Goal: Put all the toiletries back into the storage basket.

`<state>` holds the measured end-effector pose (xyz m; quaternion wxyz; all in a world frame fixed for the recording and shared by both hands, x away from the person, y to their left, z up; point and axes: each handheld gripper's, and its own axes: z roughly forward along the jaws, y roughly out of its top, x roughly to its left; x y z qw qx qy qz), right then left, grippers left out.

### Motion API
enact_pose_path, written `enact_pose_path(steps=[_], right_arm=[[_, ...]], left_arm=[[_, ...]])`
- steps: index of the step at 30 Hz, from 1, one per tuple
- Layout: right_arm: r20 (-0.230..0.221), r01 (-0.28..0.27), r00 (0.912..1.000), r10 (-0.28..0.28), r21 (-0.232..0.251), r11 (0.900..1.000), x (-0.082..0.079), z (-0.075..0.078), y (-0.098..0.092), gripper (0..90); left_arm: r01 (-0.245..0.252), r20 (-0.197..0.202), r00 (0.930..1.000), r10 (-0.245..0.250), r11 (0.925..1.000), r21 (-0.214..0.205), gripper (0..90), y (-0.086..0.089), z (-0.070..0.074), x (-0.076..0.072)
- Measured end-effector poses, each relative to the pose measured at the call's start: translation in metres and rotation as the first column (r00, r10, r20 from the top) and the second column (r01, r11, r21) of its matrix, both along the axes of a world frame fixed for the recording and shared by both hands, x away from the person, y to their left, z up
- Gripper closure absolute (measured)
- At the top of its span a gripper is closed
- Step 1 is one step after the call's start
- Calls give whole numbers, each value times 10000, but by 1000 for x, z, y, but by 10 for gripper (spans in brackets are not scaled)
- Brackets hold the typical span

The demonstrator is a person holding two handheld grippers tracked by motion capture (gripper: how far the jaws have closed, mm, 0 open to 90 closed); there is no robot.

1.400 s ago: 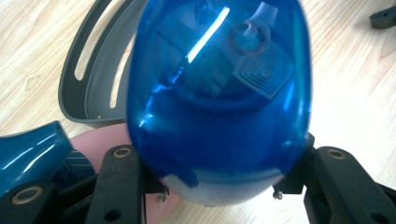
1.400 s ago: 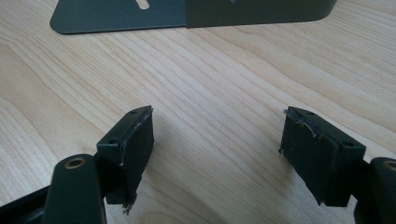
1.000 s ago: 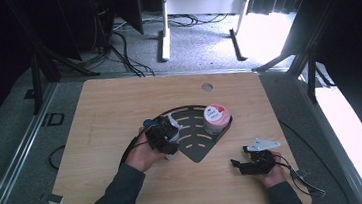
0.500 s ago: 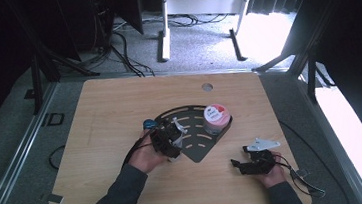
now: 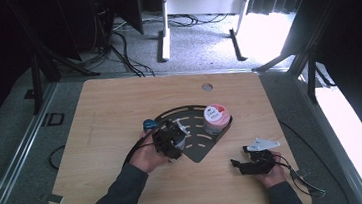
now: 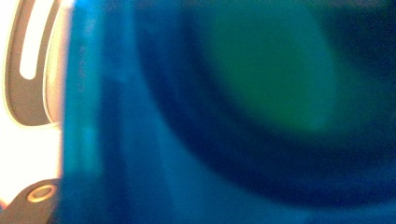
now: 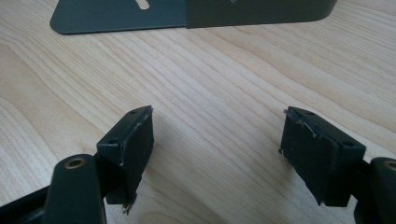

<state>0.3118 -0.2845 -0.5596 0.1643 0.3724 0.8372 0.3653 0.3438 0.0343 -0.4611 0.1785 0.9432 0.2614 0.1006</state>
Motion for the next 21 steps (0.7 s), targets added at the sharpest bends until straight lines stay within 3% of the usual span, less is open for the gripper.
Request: enact_pose_path(steps=[9,21], right_arm=[[-8,2,10000,-2,3,10000,0,0,0,251],[-14,5,10000,-5,7,10000,0,0,0,251]], left_arm=[[150,-218,9996,-153,9998,-147,549,-4,0,-2],[253,-184,9995,-257,9995,-193,551,-9,2,-2]])
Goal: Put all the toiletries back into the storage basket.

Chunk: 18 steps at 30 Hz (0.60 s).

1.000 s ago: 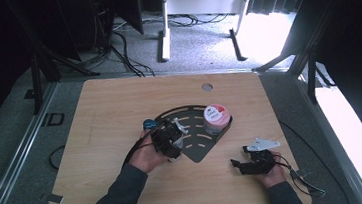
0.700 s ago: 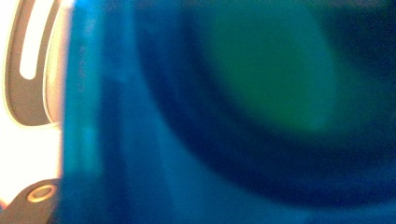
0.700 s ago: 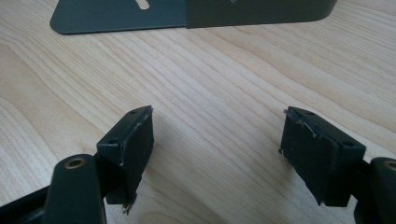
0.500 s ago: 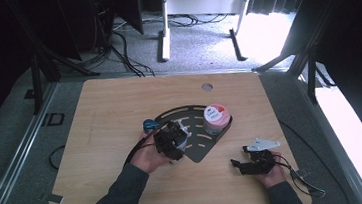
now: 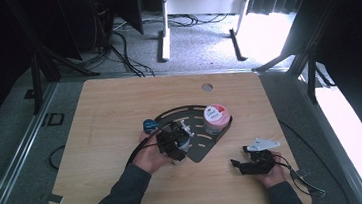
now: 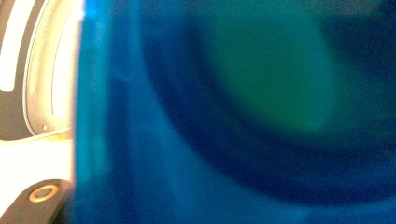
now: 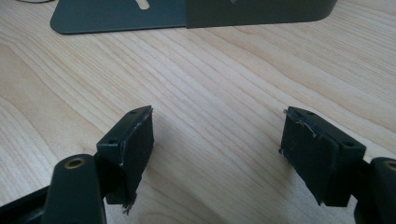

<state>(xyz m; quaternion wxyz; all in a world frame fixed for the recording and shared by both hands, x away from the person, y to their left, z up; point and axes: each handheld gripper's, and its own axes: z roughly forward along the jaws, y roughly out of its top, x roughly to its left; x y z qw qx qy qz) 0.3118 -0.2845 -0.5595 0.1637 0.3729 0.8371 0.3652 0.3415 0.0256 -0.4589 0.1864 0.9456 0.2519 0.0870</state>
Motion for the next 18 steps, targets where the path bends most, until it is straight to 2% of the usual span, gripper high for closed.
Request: enact_pose_path(steps=[18], right_arm=[[11,-7,10000,7,-5,10000,0,0,0,250]], left_arm=[[-353,151,9992,361,9983,-469,551,-7,12,9]])
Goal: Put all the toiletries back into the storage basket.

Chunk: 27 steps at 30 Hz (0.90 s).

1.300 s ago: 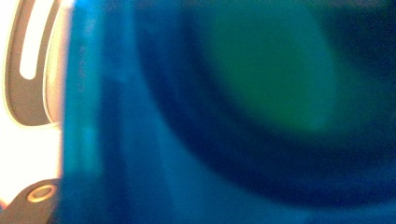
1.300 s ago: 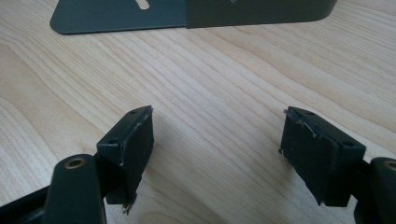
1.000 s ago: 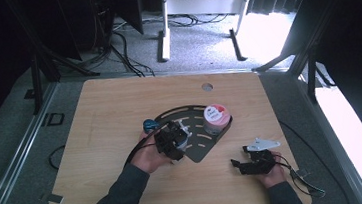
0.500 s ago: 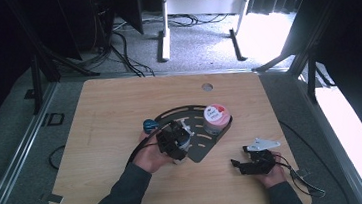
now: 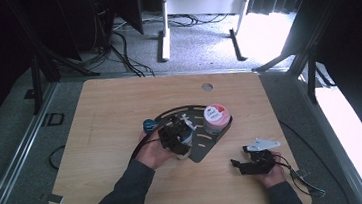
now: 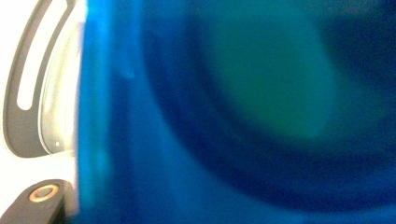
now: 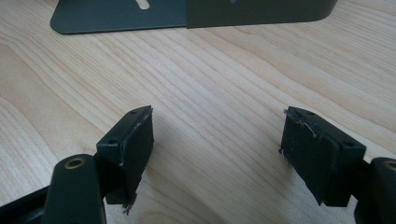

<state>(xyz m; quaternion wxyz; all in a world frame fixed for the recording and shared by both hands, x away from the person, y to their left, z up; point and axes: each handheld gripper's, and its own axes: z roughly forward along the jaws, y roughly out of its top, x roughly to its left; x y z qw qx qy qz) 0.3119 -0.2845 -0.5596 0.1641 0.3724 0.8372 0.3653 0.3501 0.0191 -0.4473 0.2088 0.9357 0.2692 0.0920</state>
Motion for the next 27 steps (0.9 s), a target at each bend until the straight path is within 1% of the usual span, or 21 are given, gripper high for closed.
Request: enact_pose_path(steps=[7,11,15,20,24,27], right_arm=[[-2,-10,10000,10,1,10000,0,0,0,248],[-2,-9,10000,9,5,10000,0,0,0,249],[-2,-11,10000,11,0,10000,0,0,0,248],[3,-12,10000,12,2,10000,0,0,0,248],[2,-12,10000,12,1,10000,0,0,0,248],[1,-14,10000,14,2,10000,0,0,0,248]], left_arm=[[-85,116,9999,86,9999,-102,551,-3,2,4],[-230,144,9996,233,9995,-200,551,-4,3,6],[-426,333,9985,436,9987,-283,552,-5,4,9],[-561,351,9977,574,9978,-359,552,-7,6,14],[-581,469,9971,603,9972,-468,552,-9,8,16],[-586,497,9969,609,9972,-460,552,-11,7,17]])
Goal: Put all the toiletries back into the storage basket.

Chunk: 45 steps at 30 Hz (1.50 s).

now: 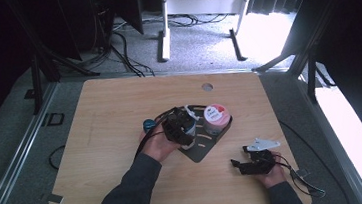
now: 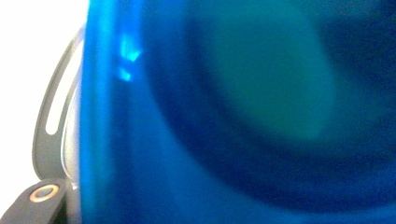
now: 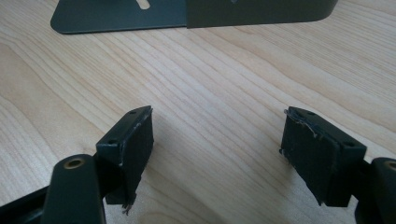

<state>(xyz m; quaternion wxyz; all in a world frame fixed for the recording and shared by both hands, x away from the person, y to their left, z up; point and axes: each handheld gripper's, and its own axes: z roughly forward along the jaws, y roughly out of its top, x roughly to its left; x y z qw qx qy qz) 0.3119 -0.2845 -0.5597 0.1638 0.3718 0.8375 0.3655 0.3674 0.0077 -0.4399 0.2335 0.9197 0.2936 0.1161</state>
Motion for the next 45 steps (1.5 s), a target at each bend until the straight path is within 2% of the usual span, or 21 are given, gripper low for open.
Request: enact_pose_path(steps=[8,24,36,45], right_arm=[[-2,0,10000,0,-6,10000,0,0,0,248],[-4,-57,10000,57,-1,10000,0,0,0,241],[-6,-52,10000,52,-1,10000,0,0,0,241],[-13,-71,10000,71,0,10000,1,0,0,238]], left_arm=[[-23,119,9999,21,9999,106,552,-5,2,7],[-371,296,9989,375,9992,-131,552,-8,4,17],[-487,321,9983,489,9988,-67,552,-16,9,28],[-478,564,9973,477,9989,-4,552,-22,13,34]])
